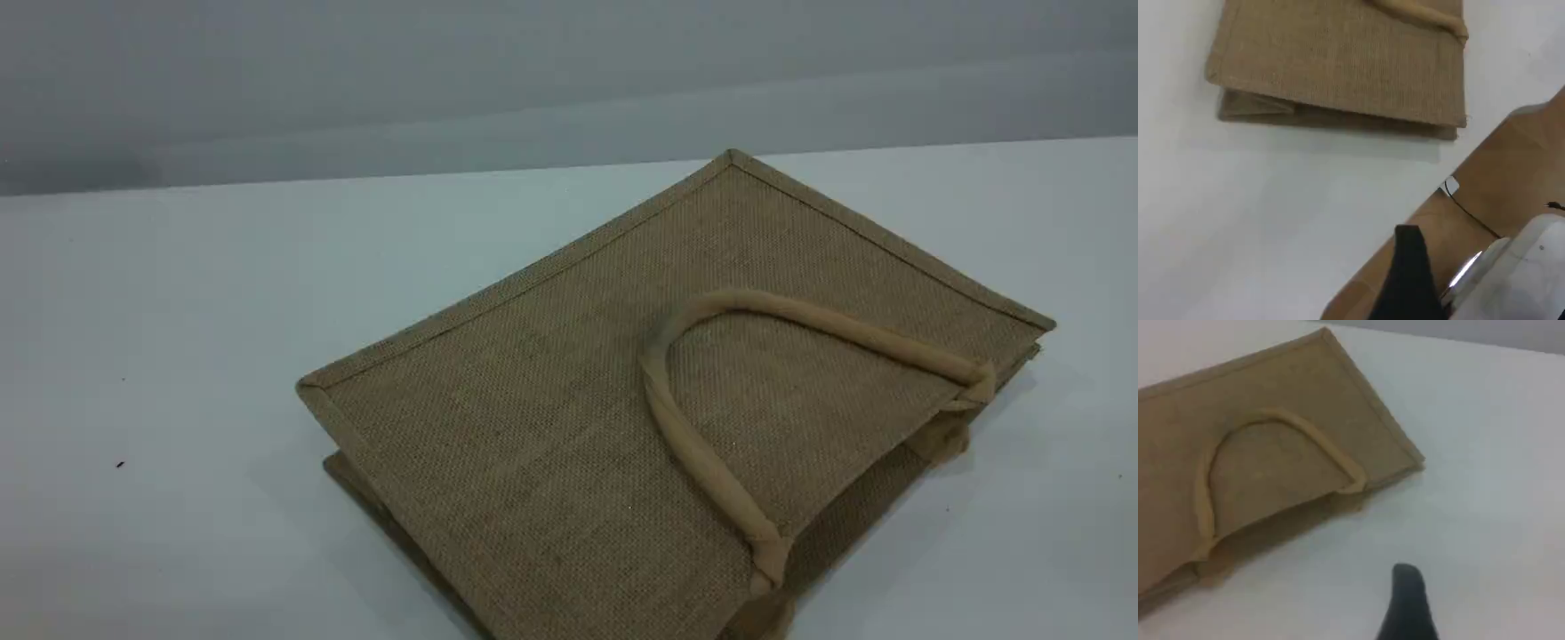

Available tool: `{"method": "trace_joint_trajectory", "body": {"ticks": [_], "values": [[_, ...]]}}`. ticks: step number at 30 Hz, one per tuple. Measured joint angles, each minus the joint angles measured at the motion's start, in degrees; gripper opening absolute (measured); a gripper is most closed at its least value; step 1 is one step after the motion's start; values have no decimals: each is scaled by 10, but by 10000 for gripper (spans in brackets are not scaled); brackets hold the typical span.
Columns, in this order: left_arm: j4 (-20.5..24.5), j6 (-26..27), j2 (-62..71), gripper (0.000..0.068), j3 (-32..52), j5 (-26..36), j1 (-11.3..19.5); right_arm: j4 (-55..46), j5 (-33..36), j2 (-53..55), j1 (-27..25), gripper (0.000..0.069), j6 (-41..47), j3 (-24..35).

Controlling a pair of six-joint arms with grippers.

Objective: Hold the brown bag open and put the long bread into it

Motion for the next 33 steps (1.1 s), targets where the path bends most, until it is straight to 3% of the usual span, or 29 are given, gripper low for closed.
{"method": "trace_joint_trajectory", "body": {"ticks": [8,11,14,23,26,30,33], "values": [[0,1,0,499,0,0,0,2,1,-48,-1,458,0,0],[-1,1,0,499,0,0,24,4,1,-48,0,458,0,0],[-1,1,0,499,0,0,83,3,1,-47,0,458,0,0],[-2,1,1,499,0,0,326,2,1,-47,0,458,-1,0],[-2,1,-8,499,0,0,391,2,0,-47,0,458,-1,0],[-2,1,-41,499,0,0,439,2,0,-47,0,458,0,0],[-2,2,-63,499,0,0,442,2,0,-47,0,458,0,0]]}}
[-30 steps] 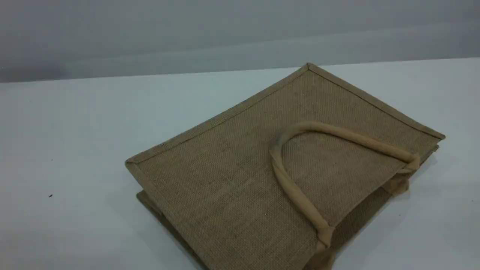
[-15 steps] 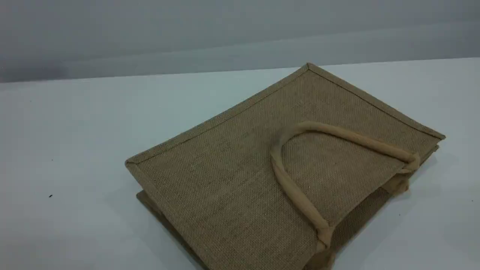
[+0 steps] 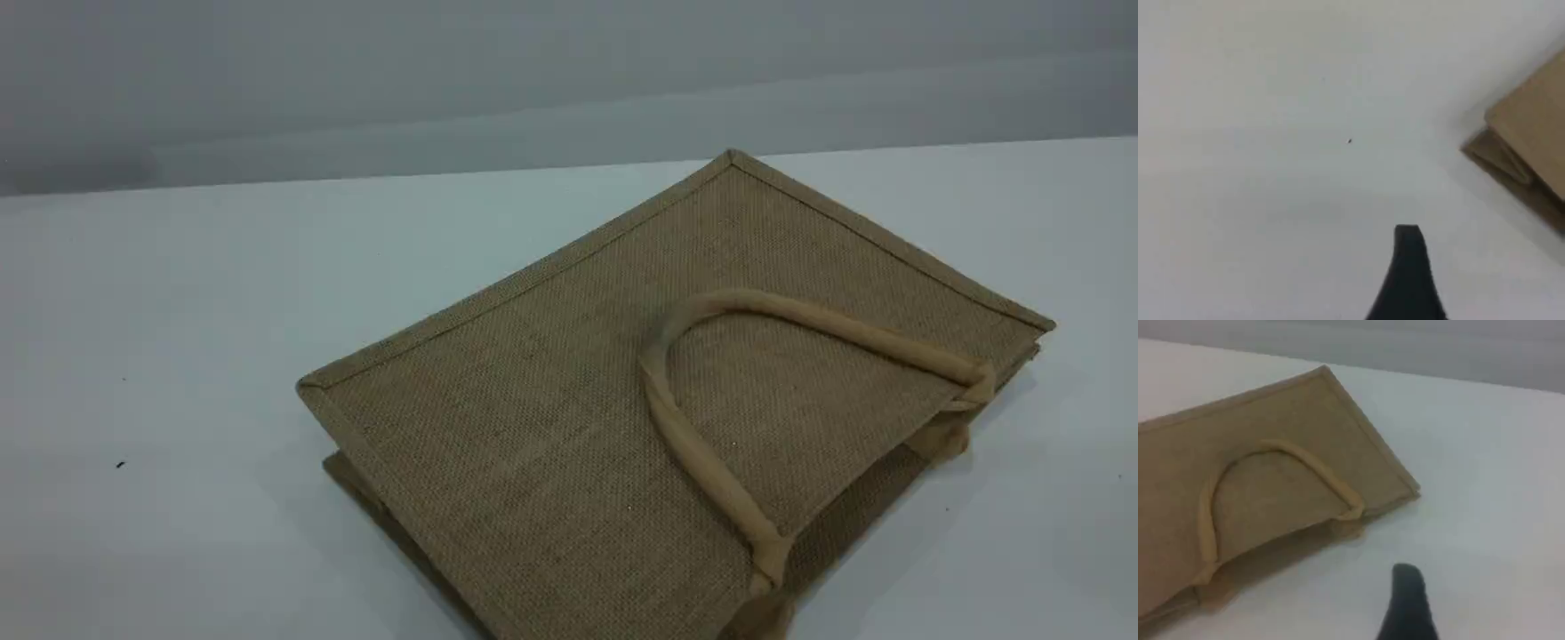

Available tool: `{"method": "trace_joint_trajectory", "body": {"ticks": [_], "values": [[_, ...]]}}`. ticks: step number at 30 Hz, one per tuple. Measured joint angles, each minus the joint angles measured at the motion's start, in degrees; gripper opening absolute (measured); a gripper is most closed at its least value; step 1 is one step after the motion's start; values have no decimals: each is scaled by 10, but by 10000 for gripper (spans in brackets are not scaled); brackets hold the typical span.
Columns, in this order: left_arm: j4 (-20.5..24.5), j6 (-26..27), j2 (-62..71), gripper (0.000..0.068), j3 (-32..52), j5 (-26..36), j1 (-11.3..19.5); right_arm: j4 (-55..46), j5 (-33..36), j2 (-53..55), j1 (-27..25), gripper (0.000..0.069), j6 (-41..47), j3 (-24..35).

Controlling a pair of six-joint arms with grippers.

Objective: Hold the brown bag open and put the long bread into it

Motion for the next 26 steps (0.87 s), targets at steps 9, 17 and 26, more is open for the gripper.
{"method": "trace_joint_trajectory", "body": {"ticks": [9,17,26], "values": [[2,0,-55,499,0,0,6,0,0,0,0,458,0,0],[0,0,-66,499,0,0,39,0,0,0,0,458,0,0],[0,0,-66,498,0,0,45,0,0,0,0,458,0,0]]}}
